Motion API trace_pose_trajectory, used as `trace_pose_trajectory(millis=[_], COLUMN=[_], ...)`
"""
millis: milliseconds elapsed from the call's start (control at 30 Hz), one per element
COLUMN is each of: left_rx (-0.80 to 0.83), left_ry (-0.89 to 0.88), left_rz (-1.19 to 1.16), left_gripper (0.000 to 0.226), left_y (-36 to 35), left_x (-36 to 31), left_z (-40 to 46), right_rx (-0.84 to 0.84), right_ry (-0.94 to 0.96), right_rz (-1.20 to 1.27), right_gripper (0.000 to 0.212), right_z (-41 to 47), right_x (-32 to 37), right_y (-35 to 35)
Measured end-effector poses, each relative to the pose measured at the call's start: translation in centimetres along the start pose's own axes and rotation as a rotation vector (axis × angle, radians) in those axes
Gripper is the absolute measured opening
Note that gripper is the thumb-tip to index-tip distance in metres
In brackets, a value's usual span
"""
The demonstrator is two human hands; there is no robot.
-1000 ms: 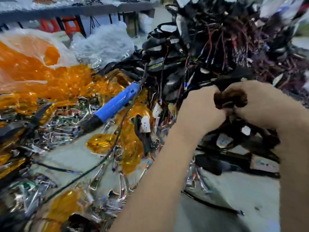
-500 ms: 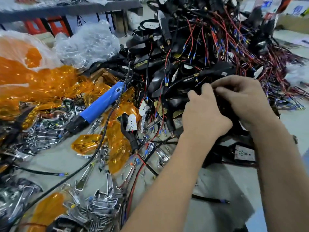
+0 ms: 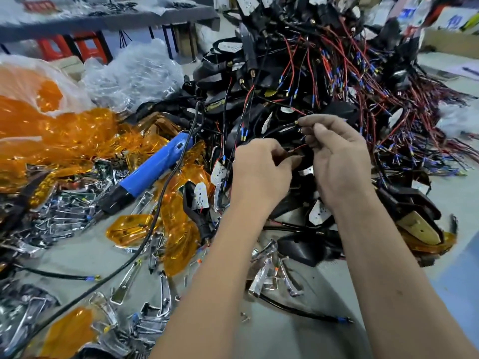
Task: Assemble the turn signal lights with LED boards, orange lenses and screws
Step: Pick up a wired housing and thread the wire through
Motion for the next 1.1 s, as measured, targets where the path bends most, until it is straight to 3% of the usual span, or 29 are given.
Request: trace_pose_trajectory(millis=[167, 267, 333, 433, 633, 767, 967, 1100], left_rx=[0.048, 0.087, 0.054, -0.02, -0.119, -0.357, -0.097, -0.132], left_ry=[0.086, 0.161, 0.158, 0.15, 0.39, 0.527, 0.453, 0.438], left_rz=[-0.156, -0.307, -0.347, -0.355, -0.88, -0.997, -0.904, -0.728], left_gripper=[0.024, 0.017, 0.015, 0.009, 0.026, 0.009, 0.02, 0.049], left_y=[4.5, 10.0, 14.7, 20.6, 24.0, 27.4, 26.1, 25.4], left_x=[2.9, 5.6, 7.3, 10.2, 17.6, 23.1, 23.9, 23.5], left_z=[0.9, 1.1, 0.7, -0.4, -2.4, -4.2, -4.6, -4.0], right_rx=[0.257, 0.505, 0.708, 0.865, 1.056, 1.227, 1.088, 1.155], right_ry=[0.128, 0.333, 0.389, 0.359, 0.558, 0.371, 0.111, 0.01], right_rz=[-0.179, -0.54, -0.701, -0.711, -0.795, -0.598, -0.424, -0.46], right_gripper=[0.022, 0.016, 0.028, 0.037, 0.022, 0.012, 0.027, 0.022], right_z=[-0.8, -2.2, -4.1, -6.7, -12.6, -14.0, -12.3, -13.1], right_x=[1.5, 3.0, 2.5, 1.5, 1.5, -0.4, -3.6, -6.5], right_y=[-5.0, -9.6, -13.7, -19.5, -31.8, -35.3, -36.2, -35.8])
Point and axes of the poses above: each hand's wrist, its own z-axis towards the middle knuckle, its own y-axis out of the back of the hand, x = y × z, the point moved 10 cm from there along z, towards the middle knuckle, and after that the axes turned 15 degrees about y, right-handed, at the moved point
